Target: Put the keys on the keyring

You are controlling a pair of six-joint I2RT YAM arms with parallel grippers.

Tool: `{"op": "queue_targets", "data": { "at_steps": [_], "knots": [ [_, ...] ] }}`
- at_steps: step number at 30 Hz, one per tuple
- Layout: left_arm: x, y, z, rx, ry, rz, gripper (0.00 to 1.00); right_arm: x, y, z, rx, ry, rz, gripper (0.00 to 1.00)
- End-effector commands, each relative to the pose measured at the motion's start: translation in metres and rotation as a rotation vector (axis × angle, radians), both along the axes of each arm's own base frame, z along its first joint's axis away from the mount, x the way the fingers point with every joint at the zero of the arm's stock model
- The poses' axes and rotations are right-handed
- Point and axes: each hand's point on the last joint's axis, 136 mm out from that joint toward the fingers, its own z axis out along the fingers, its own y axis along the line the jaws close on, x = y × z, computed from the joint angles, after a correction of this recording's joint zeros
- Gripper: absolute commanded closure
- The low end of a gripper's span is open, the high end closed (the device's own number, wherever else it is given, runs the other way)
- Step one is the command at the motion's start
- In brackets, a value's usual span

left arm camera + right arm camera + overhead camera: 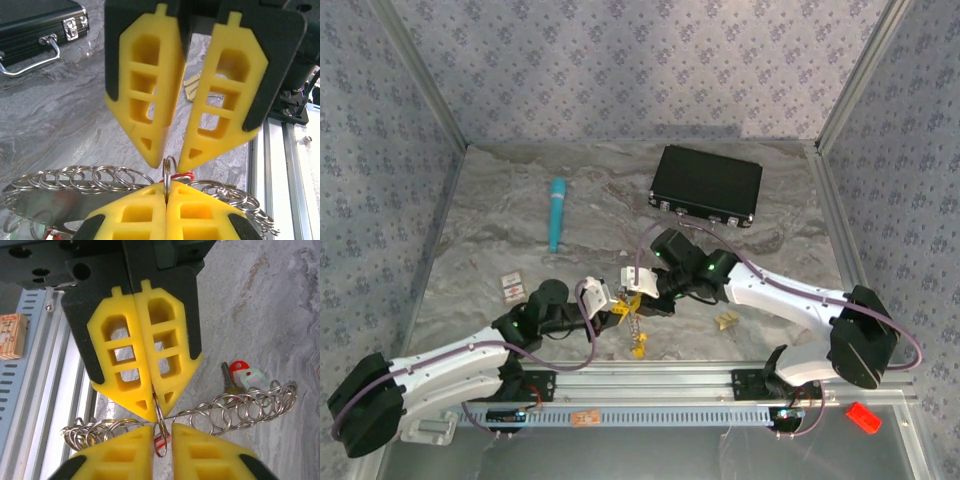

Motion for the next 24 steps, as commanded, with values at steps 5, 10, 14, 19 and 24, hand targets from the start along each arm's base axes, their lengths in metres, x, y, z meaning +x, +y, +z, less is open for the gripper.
{"op": "queue_targets", "data": {
  "at_steps": [5, 10, 14, 19, 24],
  "knots": [
    [-0.001, -0.003, 0.025, -0.091, -0.079, -0.019, 1.00, 0.002, -0.009, 0.009, 0.140, 0.086, -0.087, 0.74],
    [-0.002, -0.004, 0.025, -0.097, -0.080, -0.025, 1.00, 0.003, -0.005, 0.004, 0.172, 0.115, -0.107, 0.74],
    [-0.002, -0.004, 0.025, -0.095, -0.082, -0.025, 1.00, 0.003, -0.005, -0.001, 0.164, 0.126, -0.105, 0.77],
    [-0.001, -0.004, 0.024, -0.096, -0.081, -0.024, 1.00, 0.002, -0.004, -0.002, 0.165, 0.136, -0.096, 0.86],
    [-0.001, -0.004, 0.025, -0.098, -0.087, -0.021, 1.00, 0.000, -0.005, -0.006, 0.144, 0.151, -0.087, 0.96]
  ]
}}
